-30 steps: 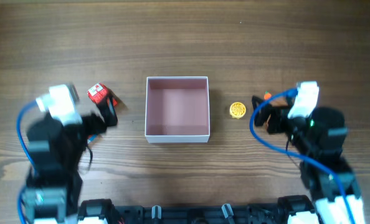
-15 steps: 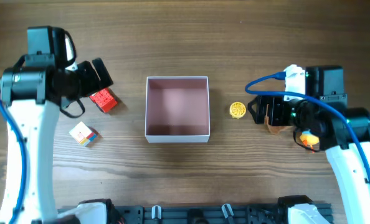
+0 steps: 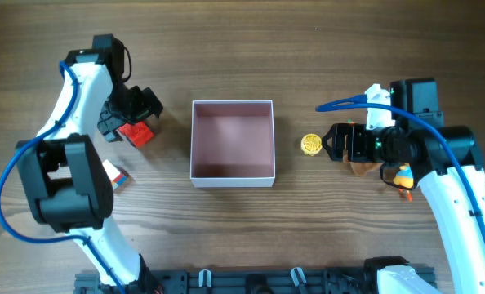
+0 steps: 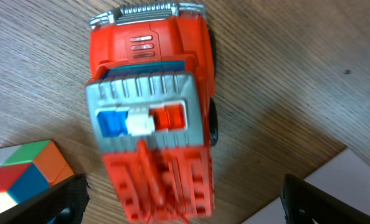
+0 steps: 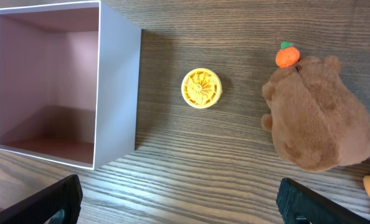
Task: Pack container
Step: 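Reach the left gripper to the red toy truck and grasp it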
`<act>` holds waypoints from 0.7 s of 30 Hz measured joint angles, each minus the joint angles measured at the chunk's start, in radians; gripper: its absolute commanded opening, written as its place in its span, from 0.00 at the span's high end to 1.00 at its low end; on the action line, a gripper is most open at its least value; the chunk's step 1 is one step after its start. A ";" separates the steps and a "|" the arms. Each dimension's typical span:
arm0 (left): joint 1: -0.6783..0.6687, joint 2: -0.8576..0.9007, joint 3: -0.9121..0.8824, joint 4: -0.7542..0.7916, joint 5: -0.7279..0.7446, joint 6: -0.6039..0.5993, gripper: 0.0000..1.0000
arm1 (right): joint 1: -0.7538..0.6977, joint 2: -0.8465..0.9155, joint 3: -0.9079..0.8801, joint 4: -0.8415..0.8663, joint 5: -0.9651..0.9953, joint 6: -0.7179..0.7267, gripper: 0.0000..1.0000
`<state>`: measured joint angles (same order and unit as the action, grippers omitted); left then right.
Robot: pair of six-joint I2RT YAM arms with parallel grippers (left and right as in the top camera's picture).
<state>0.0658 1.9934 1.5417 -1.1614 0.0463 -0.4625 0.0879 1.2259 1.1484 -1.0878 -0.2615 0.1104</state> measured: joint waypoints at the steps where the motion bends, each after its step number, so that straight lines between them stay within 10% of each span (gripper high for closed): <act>1: 0.000 0.011 0.000 0.000 0.000 0.000 0.00 | 0.000 0.000 0.000 0.000 0.000 0.000 0.00; 21: 0.000 0.056 0.000 -0.001 -0.007 -0.014 0.57 | 0.000 0.000 0.000 -0.001 0.004 0.000 0.00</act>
<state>0.0658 2.0499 1.5414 -1.1625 0.0395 -0.4770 0.0879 1.2259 1.1484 -1.0889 -0.2573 0.1104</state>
